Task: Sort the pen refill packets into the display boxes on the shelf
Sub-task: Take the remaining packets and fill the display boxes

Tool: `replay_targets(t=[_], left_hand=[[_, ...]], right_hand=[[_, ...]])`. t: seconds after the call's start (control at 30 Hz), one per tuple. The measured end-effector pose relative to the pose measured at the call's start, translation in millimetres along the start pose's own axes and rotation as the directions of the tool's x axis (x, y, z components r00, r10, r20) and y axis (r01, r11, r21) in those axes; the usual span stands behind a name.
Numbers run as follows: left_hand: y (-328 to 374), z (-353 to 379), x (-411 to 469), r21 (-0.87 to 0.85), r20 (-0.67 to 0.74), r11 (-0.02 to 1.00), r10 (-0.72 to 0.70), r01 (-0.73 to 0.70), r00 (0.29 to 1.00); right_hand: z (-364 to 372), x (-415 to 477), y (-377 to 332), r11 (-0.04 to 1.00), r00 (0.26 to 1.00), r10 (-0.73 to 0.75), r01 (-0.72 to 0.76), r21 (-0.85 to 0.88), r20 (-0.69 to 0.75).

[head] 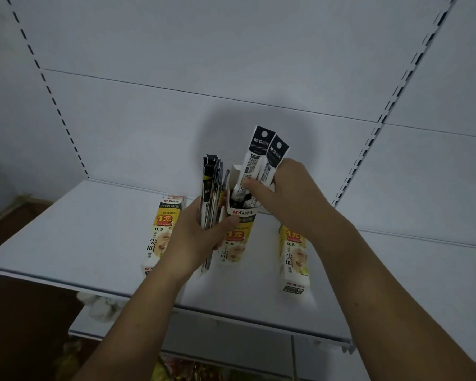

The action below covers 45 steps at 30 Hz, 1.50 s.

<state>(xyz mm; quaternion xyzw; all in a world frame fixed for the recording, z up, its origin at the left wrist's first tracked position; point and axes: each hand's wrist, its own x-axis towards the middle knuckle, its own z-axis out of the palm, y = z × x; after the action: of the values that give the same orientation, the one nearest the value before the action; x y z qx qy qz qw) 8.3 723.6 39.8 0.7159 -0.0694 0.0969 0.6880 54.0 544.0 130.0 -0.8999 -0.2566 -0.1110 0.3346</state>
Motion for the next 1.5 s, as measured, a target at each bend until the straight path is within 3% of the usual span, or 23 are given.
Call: replay_targets(t=[0.17,0.33,0.47,0.67,0.93,1.1,1.23,1.5], left_hand=[[1.1,1.5,-1.6,0.002,0.011,1.0,-0.012,0.012,1.0],[-3.0,2.6,-2.0,-0.001,0.008,0.999,-0.036,0.036,0.999],[-2.0,6.6,0.6,-0.025,0.006,0.999,-0.022,0.023,1.0],[-3.1,12.5,5.8,0.064,0.017,0.997,-0.036,0.035,0.999],[-1.5,30.5,11.0,0.034,0.004,0.998,-0.05,0.05,0.999],[-10.7,32.7,30.9,0.102,-0.003,0.984,-0.144,0.143,0.99],[-29.6,40.0,40.1,0.119,-0.046,0.975,-0.182,0.186,0.982],[-36.8,30.9,34.0,0.215,-0.173,0.964,-0.119,0.155,0.978]], right_hand=[[-10.3,0.5,-8.9,1.0,1.0,0.004,-0.003,0.03,-0.01],[-29.1,-5.4,-9.3,0.963,0.971,0.049,0.016,0.268,-0.233],[-32.9,-9.1,1.0,0.937,0.946,0.145,-0.036,0.348,-0.291],[-34.2,-14.5,9.0,0.928,0.921,0.202,-0.07,0.367,-0.333],[-39.7,-30.6,16.0,0.881,0.885,0.221,-0.001,0.472,-0.411],[-45.5,-40.4,21.5,0.859,0.828,0.274,0.019,0.512,-0.49],[-42.7,-45.3,25.5,0.852,0.835,0.282,0.009,0.523,-0.473],[-16.2,-43.2,35.6,0.866,0.896,0.279,-0.078,0.494,-0.347]])
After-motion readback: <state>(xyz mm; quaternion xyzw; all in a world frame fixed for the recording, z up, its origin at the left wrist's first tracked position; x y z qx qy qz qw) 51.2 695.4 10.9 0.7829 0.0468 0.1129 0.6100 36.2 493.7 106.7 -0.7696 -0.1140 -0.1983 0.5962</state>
